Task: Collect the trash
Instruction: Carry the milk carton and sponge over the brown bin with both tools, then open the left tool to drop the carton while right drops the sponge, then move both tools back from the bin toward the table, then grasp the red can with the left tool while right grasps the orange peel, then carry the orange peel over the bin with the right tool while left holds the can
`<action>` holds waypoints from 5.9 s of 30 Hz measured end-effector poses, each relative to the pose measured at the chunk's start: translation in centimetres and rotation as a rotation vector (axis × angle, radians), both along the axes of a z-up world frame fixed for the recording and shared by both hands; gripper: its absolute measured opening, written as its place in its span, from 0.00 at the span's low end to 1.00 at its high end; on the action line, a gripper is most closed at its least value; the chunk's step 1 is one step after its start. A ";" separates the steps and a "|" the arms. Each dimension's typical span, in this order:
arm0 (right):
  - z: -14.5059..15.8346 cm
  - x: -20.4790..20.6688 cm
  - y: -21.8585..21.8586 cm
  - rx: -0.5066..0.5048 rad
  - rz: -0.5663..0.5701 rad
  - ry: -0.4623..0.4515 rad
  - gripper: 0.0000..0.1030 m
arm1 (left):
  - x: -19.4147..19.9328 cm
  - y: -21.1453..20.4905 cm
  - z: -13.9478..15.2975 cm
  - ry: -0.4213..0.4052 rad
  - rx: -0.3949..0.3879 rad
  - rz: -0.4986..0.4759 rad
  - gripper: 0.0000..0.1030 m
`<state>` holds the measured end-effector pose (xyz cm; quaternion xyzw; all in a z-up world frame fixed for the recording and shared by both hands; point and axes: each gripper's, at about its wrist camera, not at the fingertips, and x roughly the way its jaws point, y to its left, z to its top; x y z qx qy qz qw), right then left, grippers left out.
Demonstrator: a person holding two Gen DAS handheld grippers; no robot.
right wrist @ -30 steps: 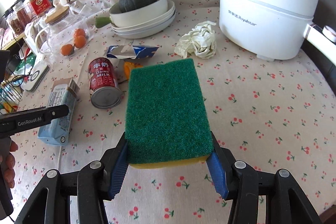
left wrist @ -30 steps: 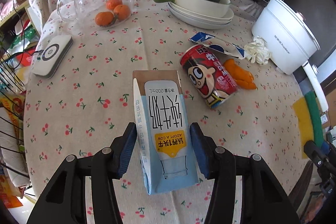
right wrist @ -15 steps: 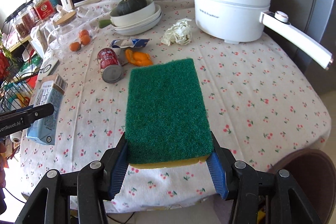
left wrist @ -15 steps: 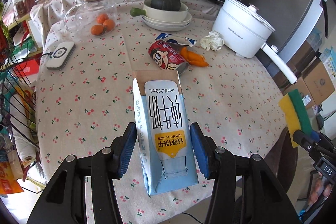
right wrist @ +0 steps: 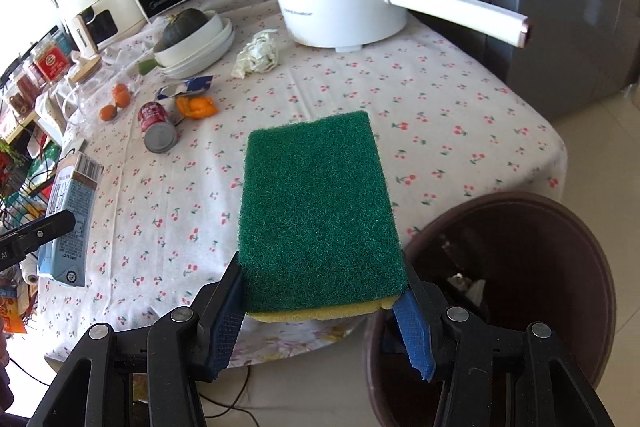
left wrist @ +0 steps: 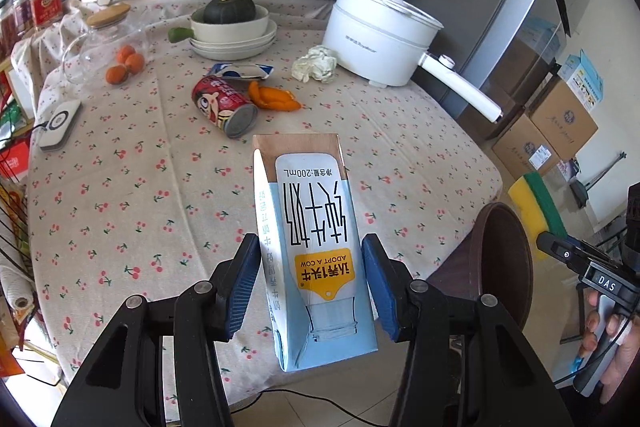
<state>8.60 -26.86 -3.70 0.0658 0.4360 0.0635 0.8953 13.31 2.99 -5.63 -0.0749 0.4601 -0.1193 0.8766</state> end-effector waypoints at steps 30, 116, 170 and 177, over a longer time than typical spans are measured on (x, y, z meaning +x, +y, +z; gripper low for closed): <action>-4.8 -7.4 -18.2 -0.018 -0.250 0.133 0.58 | -2.0 -26.8 -5.6 0.036 -0.016 -0.506 0.54; -3.9 12.3 2.9 -0.052 -0.080 0.141 0.86 | 20.7 5.4 -8.3 0.107 -0.053 0.406 0.59; -6.0 20.7 20.4 -0.140 0.322 0.060 0.27 | 6.9 16.9 -5.2 0.089 -0.039 0.268 0.56; -3.7 13.6 15.5 -0.144 0.288 0.052 0.27 | 3.3 13.4 -4.2 0.079 0.008 0.203 0.56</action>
